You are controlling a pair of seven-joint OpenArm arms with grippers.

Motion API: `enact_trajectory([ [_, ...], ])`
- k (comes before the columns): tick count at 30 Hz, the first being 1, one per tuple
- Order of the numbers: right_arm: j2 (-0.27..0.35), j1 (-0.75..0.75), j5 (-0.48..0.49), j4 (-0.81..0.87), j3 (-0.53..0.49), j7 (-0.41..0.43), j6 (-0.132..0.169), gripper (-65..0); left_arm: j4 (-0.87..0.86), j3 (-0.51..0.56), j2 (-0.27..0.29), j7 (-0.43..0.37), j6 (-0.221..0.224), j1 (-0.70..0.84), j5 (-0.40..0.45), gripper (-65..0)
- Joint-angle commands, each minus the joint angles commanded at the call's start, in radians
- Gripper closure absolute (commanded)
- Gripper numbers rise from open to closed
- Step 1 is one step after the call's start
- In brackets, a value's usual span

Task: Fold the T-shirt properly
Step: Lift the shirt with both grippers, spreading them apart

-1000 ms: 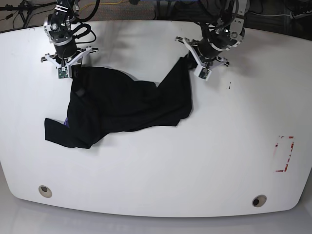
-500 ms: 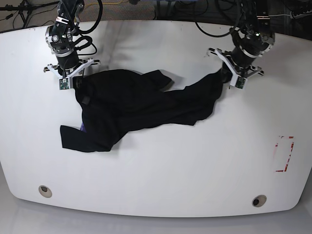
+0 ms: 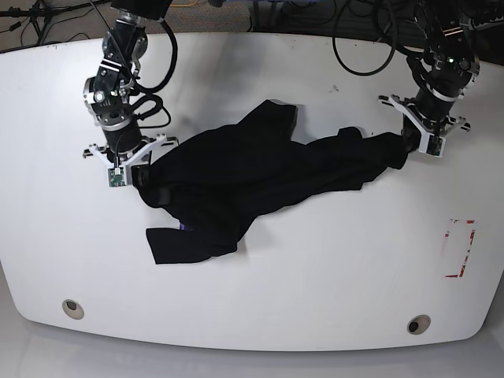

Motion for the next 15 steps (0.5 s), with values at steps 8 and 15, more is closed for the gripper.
enact_trajectory([
  [8, 0.028, 0.11, 0.0, -0.003, -0.057, -0.071, 0.0, 0.0, 0.015, -0.077, -0.046, 0.002, 0.005, -0.141, 0.014, 0.0],
  [15, 0.072, 0.221, 0.003, -0.009, -0.058, -0.109, 0.0, 0.0, 0.015, -0.094, -0.117, 0.12, 0.005, -0.325, 0.043, 0.0],
])
